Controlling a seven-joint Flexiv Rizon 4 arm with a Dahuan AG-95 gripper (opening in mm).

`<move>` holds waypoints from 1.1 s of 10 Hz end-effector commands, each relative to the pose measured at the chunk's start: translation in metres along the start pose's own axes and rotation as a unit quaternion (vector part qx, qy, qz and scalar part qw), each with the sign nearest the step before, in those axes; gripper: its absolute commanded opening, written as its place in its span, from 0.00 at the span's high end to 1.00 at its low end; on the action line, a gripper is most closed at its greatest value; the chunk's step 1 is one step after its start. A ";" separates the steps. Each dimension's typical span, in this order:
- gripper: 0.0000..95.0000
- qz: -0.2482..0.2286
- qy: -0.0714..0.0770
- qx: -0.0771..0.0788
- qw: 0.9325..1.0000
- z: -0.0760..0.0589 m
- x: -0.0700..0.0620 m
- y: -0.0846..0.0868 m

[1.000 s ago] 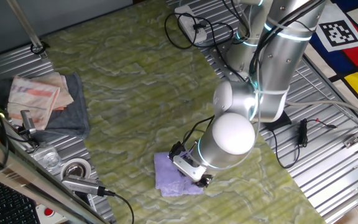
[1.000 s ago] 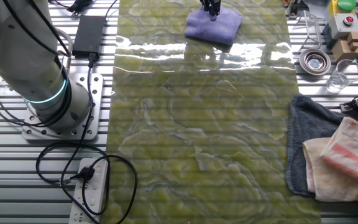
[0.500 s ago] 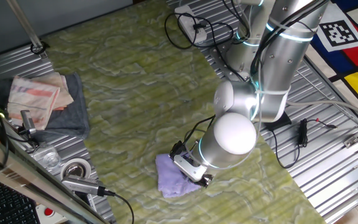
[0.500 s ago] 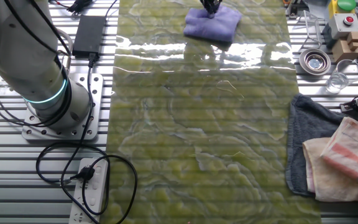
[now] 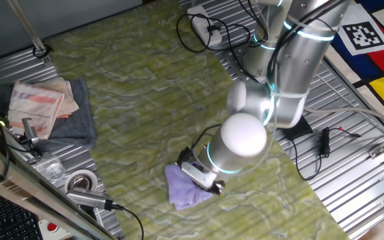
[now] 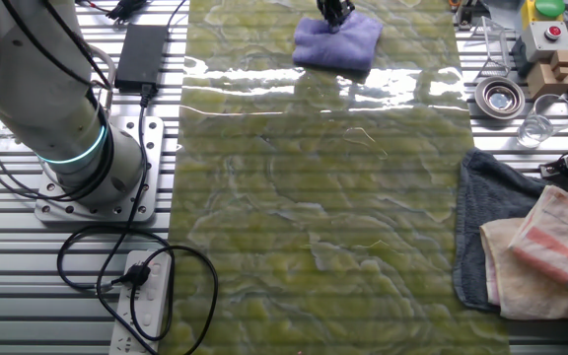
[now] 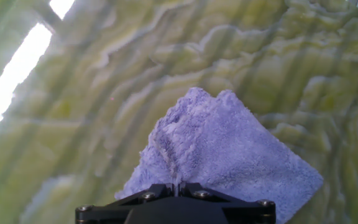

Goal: Clean the table with a cloth

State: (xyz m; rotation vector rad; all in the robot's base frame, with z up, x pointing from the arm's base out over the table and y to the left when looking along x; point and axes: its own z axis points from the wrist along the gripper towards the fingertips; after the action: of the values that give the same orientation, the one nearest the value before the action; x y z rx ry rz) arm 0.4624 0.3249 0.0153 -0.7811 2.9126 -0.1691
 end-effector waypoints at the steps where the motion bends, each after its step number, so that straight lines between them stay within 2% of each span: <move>1: 1.00 -0.015 0.000 -0.002 1.000 0.000 0.009 -0.006; 5: 1.00 -0.028 0.004 -0.011 1.000 0.000 0.026 -0.018; 7: 1.00 -0.042 0.021 -0.029 0.998 -0.005 0.036 -0.030; 11: 1.00 -0.060 0.027 -0.035 0.997 -0.005 0.051 -0.036</move>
State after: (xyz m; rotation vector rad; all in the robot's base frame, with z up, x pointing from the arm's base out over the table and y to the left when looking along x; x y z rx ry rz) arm 0.4364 0.2693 0.0192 -0.9752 2.9360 -0.0998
